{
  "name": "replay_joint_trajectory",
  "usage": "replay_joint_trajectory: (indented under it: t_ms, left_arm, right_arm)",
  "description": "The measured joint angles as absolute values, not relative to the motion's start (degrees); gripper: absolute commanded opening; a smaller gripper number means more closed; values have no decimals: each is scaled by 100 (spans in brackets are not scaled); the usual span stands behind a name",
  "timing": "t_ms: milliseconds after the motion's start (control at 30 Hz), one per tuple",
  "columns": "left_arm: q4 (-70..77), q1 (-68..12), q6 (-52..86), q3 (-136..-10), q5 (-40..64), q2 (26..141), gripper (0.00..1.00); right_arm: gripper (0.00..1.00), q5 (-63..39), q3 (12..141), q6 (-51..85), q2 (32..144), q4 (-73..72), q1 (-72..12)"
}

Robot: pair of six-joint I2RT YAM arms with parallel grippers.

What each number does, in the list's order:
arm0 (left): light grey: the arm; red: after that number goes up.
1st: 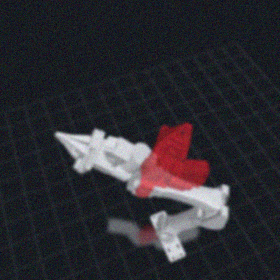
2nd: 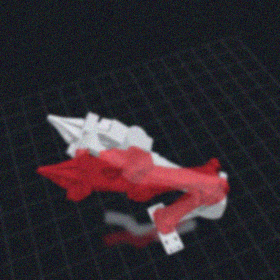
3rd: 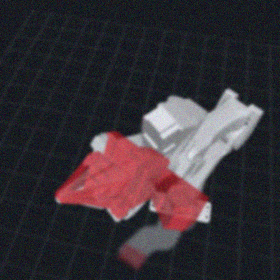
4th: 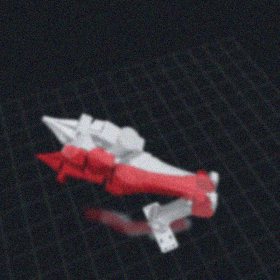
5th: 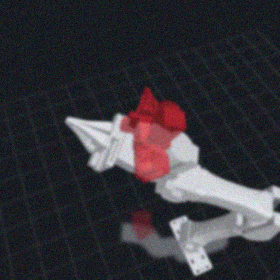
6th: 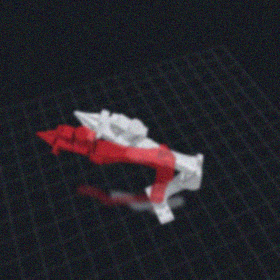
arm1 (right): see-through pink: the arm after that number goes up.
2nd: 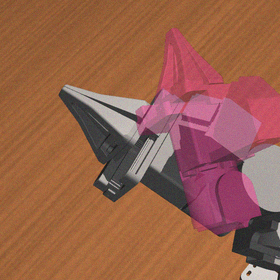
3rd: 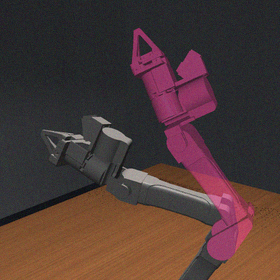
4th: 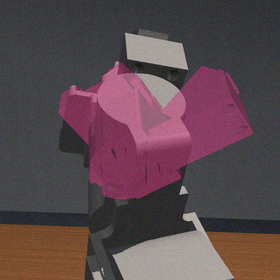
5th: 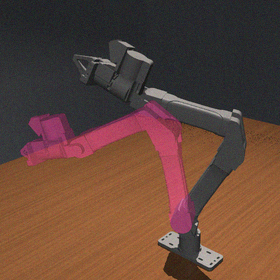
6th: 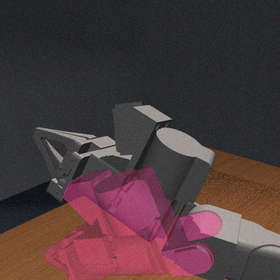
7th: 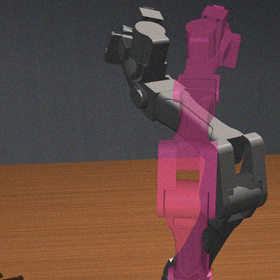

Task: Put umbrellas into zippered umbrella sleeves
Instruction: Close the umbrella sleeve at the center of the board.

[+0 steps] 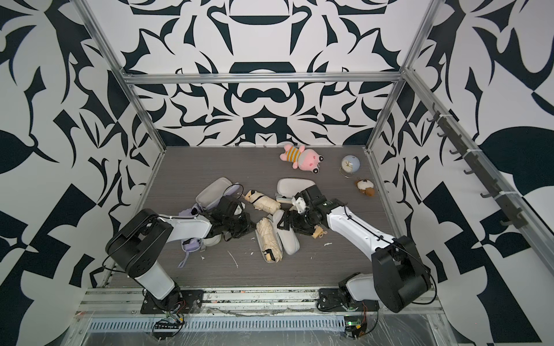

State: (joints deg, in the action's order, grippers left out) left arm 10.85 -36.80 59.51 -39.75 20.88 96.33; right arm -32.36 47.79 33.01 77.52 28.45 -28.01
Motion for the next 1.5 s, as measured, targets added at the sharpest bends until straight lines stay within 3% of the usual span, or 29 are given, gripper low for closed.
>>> replay_joint_trajectory:
  t_ms: [300,533,800,933,1033,1267,1500]
  left_arm:
    - [1184,-3669,5996,-3975,2141,9688,2]
    - [1640,-3155,6233,-3575,2504,9487,46]
    - [2206,-3343,6595,-3190,2543,9225,70]
    - [2604,-3430,6785,-2899,2432,9052,76]
    - [2681,-3472,6858,-2770,2324,8927,76]
    - [2705,-3632,6908,-2821,2137,8943,81]
    - [2003,-3168,6617,-2620,2255,7918,89]
  right_arm:
    - [77,-3319,5028,3522,8514,2045,-4062]
    - [72,-3277,4954,3632,8836,1496,-4189]
    - [58,-3295,4659,3758,8757,1105,-4171]
    - [44,-3310,4383,3896,8652,832,-4117]
    - [39,-3358,4185,3962,8600,580,-4056]
    - [34,-3380,4117,3983,8576,545,-3975]
    - [34,-3413,4042,3986,8569,362,-3955]
